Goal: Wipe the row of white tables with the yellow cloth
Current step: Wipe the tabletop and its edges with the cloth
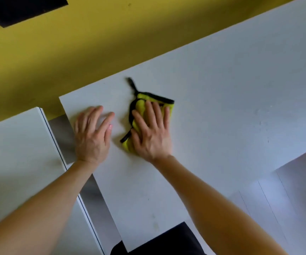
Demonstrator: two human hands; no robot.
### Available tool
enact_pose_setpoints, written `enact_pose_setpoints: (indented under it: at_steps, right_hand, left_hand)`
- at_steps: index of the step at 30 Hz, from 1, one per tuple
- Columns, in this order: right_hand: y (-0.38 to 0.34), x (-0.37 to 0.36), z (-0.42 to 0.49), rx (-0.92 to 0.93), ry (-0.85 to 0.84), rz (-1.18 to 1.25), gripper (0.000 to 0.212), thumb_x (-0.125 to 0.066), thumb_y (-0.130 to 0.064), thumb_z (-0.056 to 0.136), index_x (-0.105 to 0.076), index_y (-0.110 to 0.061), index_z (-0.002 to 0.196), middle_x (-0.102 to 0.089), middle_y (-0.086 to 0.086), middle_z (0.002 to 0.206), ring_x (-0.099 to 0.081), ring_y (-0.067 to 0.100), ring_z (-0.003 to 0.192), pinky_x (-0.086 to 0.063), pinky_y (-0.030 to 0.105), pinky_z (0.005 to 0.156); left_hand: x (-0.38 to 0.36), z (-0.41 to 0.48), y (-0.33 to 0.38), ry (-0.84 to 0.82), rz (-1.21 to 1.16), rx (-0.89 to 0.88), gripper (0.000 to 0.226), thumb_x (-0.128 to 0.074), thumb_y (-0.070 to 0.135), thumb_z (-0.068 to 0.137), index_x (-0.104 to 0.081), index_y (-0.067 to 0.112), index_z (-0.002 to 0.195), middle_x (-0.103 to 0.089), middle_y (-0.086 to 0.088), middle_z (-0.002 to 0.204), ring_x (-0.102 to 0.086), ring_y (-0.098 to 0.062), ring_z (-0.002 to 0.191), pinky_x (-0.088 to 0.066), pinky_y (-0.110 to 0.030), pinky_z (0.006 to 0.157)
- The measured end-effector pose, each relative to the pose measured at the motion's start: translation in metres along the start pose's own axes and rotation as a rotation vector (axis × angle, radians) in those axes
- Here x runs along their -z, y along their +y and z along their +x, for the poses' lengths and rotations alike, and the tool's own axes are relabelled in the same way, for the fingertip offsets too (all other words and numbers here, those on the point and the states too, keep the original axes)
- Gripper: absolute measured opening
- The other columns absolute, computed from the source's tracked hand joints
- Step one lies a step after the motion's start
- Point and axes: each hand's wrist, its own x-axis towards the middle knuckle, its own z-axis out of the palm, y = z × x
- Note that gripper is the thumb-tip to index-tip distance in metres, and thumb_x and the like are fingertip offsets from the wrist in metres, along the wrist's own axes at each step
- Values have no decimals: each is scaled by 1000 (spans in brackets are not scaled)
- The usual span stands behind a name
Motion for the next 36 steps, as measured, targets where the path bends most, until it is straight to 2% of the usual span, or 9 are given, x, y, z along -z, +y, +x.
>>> enact_pose_setpoints:
  at_steps: [4,8,11,15,18,23,27,31,36]
  right_hand:
    - [78,30,-29,156,-40,-69,61,-60,-55,103,-56,-27,158,-39,11,173,-32,36,162,-14,65,132]
    - [179,73,-52,-262,106,-170,62,-60,-58,101,-58,-27,154,-44,12,168,-34,38,159,-13,69,130]
    - [137,55,-71,-372,149,-115,64,-64,-56,97,-60,-24,153,-43,17,167,-32,43,159,-10,69,131]
    - [50,30,-114,-23,10,34,61,-71,-49,95,-64,-22,150,-48,16,165,-37,43,158,-17,69,129]
    - [104,47,-130,155,-23,-1,59,-67,-52,99,-64,-24,151,-49,11,166,-40,36,158,-18,66,131]
    - [252,113,-144,-236,93,-137,66,-63,-64,96,-61,-23,148,-53,15,153,-45,42,148,-13,68,131]
    - [232,100,-147,-356,179,-83,64,-75,-54,87,-67,-15,136,-55,19,140,-48,47,137,-21,67,128]
    - [161,70,-171,14,80,37,51,-73,-48,94,-74,-11,128,-62,22,140,-56,47,132,-28,64,127]
    - [254,104,-165,170,6,-10,54,-72,-50,98,-71,-11,134,-58,19,151,-53,43,141,-29,60,128]
  left_hand:
    - [1,2,1,-12,50,2,38,-56,31,113,-68,21,147,-55,-14,160,-48,-41,149,-34,-58,123]
    - [1,-7,15,-110,104,52,51,-49,47,113,-57,19,155,-44,-14,168,-36,-38,159,-27,-57,128]
    - [-2,-29,60,-85,42,29,44,-50,36,113,-60,18,152,-47,-13,166,-41,-38,156,-30,-57,126]
    - [-10,-53,142,3,-161,105,38,-51,17,111,-66,15,146,-58,-15,155,-55,-42,142,-37,-61,120]
    - [-17,-58,180,14,-197,199,38,-56,23,109,-67,15,145,-61,-12,151,-57,-40,138,-38,-60,119]
    - [-36,-58,226,-36,-147,-18,40,-61,31,108,-68,19,145,-60,-14,151,-55,-41,141,-34,-60,122]
    - [-49,-54,258,-41,-149,-24,39,-59,19,103,-70,16,140,-58,-16,153,-51,-42,146,-32,-60,124]
    - [-52,-58,257,-20,-98,-66,45,-60,14,98,-69,15,142,-57,-16,156,-50,-42,148,-33,-61,124]
    - [-56,-59,261,7,-85,-33,40,-58,17,103,-70,15,140,-57,-18,156,-50,-43,148,-34,-62,124]
